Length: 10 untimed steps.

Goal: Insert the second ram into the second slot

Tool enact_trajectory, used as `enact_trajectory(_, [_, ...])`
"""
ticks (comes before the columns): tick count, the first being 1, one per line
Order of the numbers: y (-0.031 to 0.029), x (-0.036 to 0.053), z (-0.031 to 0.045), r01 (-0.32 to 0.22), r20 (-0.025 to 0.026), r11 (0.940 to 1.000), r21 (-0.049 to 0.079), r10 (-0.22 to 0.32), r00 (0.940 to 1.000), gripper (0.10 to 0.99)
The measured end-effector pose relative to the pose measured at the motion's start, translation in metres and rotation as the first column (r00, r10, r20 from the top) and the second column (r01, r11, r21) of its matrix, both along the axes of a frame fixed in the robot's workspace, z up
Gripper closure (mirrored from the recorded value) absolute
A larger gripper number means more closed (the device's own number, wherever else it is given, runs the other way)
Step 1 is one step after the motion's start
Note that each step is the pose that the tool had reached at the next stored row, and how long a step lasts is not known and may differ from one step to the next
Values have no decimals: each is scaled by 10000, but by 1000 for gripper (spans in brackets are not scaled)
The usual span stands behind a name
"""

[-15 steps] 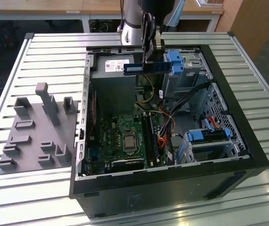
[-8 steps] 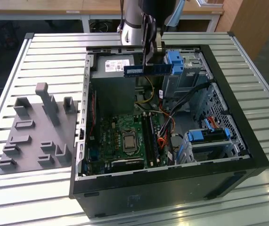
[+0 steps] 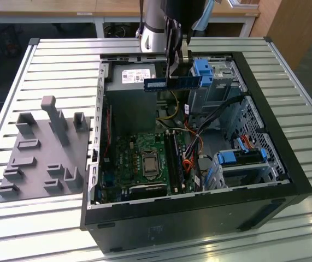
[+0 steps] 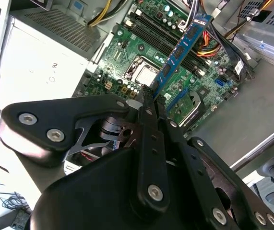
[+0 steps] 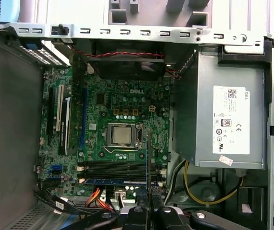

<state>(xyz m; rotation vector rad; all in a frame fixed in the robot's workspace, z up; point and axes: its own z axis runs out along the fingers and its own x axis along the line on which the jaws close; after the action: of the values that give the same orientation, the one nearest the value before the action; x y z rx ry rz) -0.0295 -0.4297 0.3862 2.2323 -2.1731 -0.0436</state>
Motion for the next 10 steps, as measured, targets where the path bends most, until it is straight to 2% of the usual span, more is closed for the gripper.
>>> enact_trajectory(6, [-35,0,0,0,-1,10000,-13,0,10000,949])
enact_trajectory(10, [-84,0,0,0,-1,10000,-48,0,10000,949])
